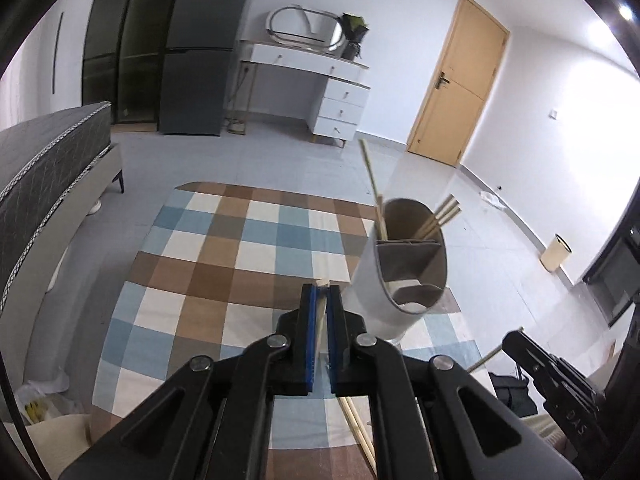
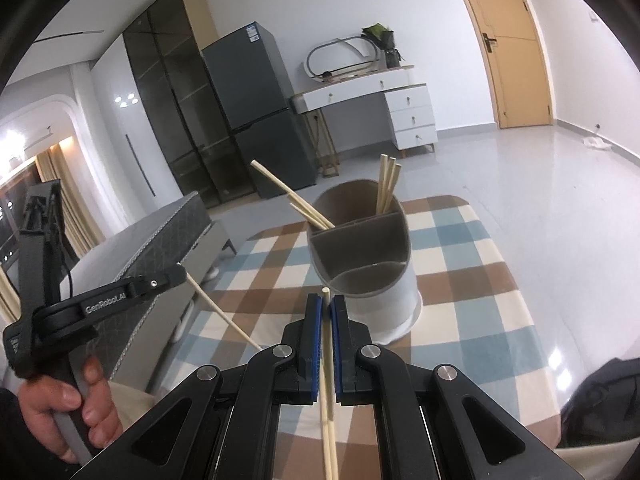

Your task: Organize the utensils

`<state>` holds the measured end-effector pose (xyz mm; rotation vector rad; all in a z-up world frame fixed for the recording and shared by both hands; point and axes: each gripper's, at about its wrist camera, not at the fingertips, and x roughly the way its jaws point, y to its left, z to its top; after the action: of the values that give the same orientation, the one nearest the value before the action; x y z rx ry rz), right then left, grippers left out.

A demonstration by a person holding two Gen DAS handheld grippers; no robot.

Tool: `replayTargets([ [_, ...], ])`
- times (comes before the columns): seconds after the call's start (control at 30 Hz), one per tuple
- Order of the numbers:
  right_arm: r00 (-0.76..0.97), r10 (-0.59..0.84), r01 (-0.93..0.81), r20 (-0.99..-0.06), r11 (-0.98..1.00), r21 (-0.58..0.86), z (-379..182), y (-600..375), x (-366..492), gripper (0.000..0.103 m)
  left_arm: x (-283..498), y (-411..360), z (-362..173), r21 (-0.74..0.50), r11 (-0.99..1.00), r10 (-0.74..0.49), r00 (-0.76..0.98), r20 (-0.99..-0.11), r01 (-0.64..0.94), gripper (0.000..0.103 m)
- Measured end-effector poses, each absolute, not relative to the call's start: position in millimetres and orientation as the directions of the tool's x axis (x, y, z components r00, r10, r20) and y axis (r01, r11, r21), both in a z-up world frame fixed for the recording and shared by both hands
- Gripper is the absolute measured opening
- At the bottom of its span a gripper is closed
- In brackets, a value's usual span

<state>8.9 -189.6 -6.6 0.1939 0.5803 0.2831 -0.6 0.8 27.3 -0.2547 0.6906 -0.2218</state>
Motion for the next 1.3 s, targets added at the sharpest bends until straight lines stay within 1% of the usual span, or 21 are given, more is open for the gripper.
replayTargets([
  [0.17,0.803,0.313,-0.204,-0.507,0.944,0.260,-3.7,-189.8,5.9,0.004,-0.3,-4.7,30.9,-0.284,0.948,-0.295,0.741,-0.603,0.146,0.000],
  [0.5,0.813,0.319,-0.201,-0.487,0.939,0.280,4.8,-194.7,5.0,0.004,-5.8,-14.5,46.4,-0.293,0.935,-0.344,0.720,-0.603,0.201,0.000],
  [0.73,0.837,0.334,-0.211,-0.433,0.928,0.307,32.4,-201.9,7.5,0.004,-2.6,-26.4,77.7,-0.303,0.919,-0.386,0.726,-0.569,0.251,0.000],
  [0.9,0.846,0.330,-0.212,-0.418,0.929,0.304,45.2,-205.9,15.2,0.004,6.2,-34.7,100.4,-0.310,0.909,-0.412,0.717,-0.562,0.280,0.000],
  [1.17,0.869,0.327,-0.224,-0.372,0.930,0.293,85.4,-215.5,35.7,0.004,27.0,-42.1,141.7,-0.307,0.898,-0.434,0.743,-0.509,0.315,0.000],
  [1.3,0.875,0.329,-0.238,-0.355,0.931,0.277,96.5,-216.4,44.6,0.004,35.3,-32.5,136.4,-0.320,0.893,-0.443,0.748,-0.495,0.317,0.000],
])
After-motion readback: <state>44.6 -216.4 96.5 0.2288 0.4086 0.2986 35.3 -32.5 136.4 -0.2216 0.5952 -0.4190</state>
